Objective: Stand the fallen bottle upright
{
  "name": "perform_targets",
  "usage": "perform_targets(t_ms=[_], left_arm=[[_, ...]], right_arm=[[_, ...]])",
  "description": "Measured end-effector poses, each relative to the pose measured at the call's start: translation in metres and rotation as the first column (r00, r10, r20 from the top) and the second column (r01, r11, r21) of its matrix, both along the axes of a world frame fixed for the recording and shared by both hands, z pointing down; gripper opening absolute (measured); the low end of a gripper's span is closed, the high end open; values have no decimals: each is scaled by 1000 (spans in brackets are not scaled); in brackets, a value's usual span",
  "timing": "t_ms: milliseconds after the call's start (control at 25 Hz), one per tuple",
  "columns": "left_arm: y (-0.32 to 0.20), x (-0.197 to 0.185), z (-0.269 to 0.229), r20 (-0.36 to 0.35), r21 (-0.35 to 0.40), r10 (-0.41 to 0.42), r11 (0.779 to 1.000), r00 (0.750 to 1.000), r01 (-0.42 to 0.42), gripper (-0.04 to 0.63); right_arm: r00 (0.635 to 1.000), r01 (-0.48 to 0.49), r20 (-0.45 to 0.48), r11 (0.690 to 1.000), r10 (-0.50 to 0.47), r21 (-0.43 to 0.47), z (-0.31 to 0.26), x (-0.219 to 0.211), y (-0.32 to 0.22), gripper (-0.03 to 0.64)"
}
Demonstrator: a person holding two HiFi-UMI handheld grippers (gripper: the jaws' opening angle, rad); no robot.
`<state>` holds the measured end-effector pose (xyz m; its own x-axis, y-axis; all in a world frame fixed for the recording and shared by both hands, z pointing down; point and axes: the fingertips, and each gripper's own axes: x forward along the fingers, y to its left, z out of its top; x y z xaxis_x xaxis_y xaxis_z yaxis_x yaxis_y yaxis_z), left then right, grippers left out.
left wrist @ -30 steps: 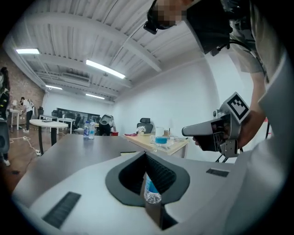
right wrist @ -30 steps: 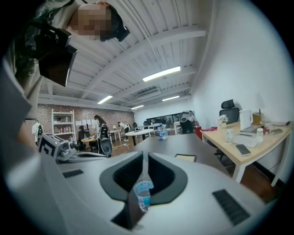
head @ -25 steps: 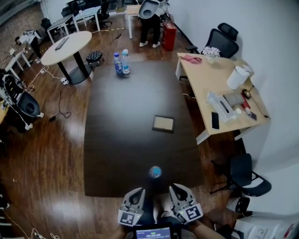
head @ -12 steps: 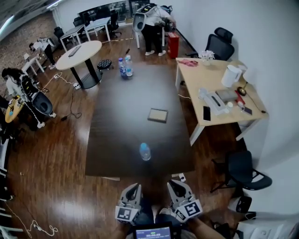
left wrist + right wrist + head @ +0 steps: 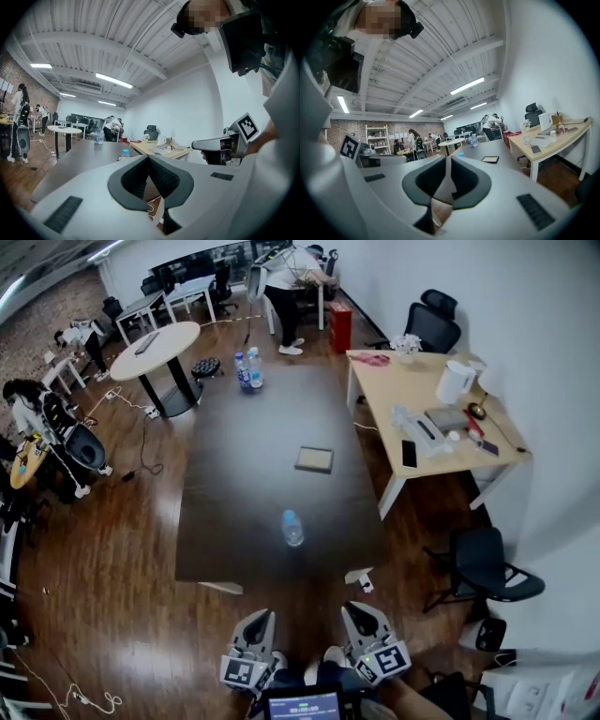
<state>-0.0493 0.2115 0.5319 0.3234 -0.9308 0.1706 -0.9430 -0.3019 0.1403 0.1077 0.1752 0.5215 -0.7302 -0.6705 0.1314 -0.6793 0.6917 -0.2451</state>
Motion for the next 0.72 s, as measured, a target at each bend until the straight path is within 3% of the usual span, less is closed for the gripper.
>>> perform_targets(t_ms=[280, 720], left_arm=[[10, -30, -3, -46, 13, 10, 1000, 999, -9, -3], [20, -46, -9, -67, 38, 17, 999, 998, -14, -3]], right_arm=[[996, -87, 0, 994, 87, 60, -13, -24, 19, 25], [994, -91, -45, 993, 95, 73, -17, -39, 39, 23]])
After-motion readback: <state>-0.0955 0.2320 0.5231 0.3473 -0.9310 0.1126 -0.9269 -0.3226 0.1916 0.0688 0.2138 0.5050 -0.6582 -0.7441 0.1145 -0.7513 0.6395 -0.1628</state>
